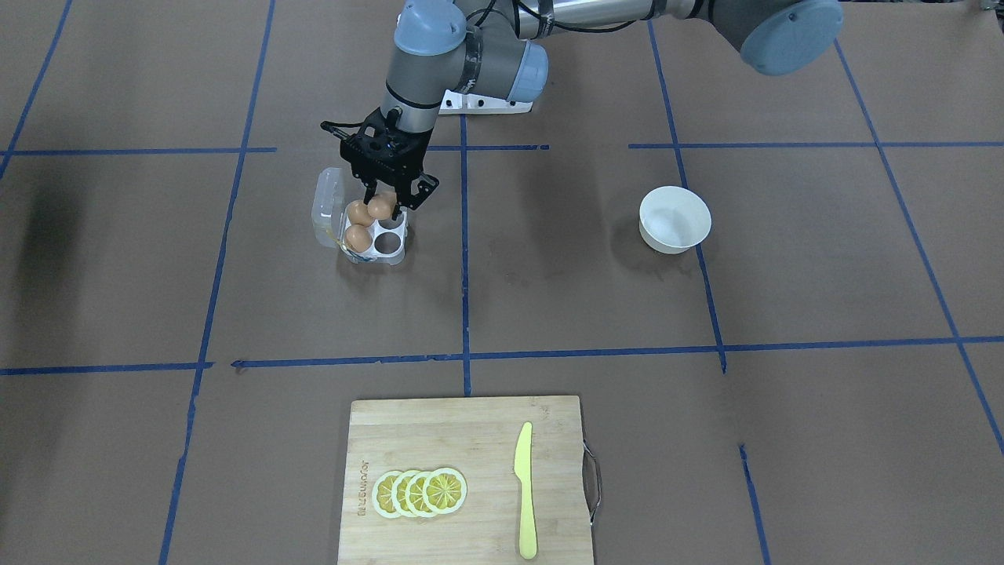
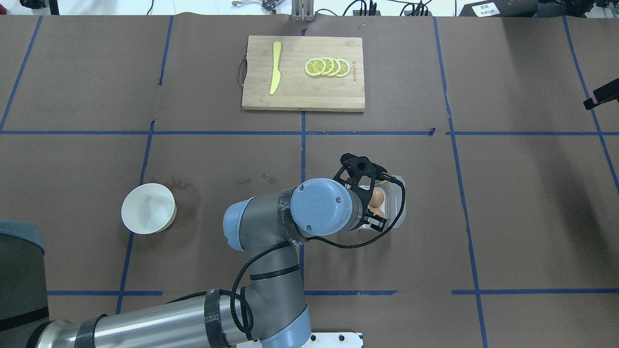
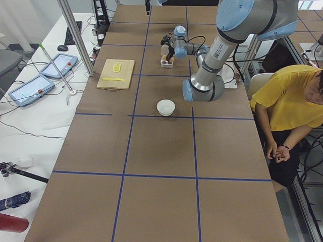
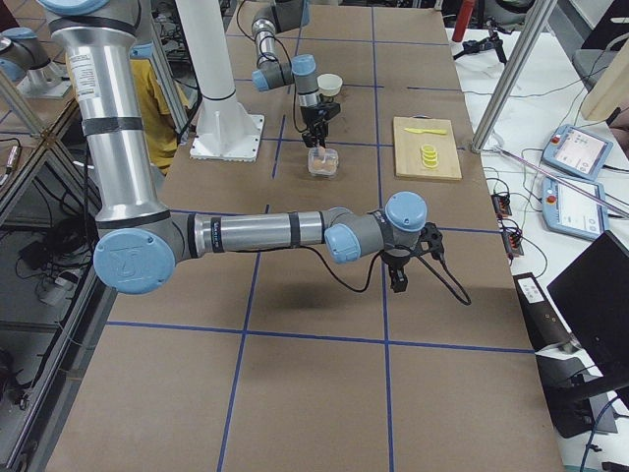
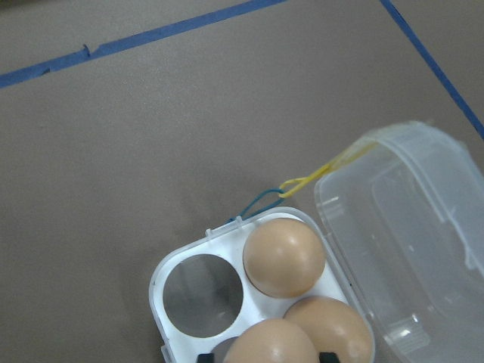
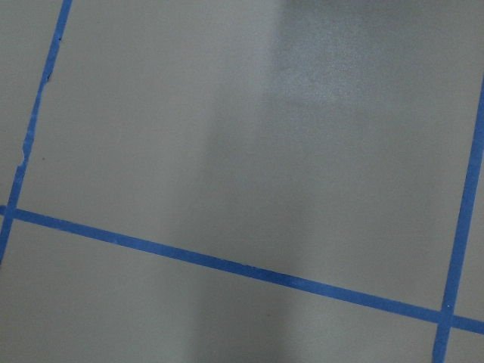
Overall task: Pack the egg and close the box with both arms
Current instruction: 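Lower the egg into the empty carton cup and open the left gripper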
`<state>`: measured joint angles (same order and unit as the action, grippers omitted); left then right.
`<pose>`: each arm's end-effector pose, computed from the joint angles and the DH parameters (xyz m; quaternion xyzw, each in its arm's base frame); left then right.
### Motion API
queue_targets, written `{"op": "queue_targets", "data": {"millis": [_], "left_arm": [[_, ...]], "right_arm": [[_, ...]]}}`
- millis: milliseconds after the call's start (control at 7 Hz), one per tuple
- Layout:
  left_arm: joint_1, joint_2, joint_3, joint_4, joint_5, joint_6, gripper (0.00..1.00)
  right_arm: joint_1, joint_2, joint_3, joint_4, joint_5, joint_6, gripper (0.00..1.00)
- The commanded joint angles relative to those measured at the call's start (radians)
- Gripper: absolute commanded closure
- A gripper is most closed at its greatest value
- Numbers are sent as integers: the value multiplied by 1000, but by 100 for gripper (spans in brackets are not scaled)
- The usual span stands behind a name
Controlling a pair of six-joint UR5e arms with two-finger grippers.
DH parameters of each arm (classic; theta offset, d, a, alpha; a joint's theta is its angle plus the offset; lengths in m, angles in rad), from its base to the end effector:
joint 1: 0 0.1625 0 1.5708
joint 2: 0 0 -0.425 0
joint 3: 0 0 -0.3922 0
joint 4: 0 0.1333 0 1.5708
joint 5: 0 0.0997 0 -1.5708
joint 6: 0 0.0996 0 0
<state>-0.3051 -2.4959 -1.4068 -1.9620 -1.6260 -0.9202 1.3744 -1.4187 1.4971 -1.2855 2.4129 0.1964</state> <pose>0.6816 -0.3486 0.0971 0.2299 0.4942 0.1589 0.8232 -0.0538 -0.5727 0.5784 0.0834 -0.4265 -0.0739 0.8976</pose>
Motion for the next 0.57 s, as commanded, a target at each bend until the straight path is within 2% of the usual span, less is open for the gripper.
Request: {"op": "queue_targets", "data": {"millis": [0, 286, 429], "left_arm": [[3, 0, 0, 0, 0, -3, 67], [3, 2, 2, 0, 0, -2, 13], [3, 0, 2, 0, 0, -3, 9]], "right_arm": [[0, 0, 2, 0, 0, 1, 0], [0, 0, 2, 0, 2, 1, 0], [0, 0, 3, 0, 3, 1, 0]]}}
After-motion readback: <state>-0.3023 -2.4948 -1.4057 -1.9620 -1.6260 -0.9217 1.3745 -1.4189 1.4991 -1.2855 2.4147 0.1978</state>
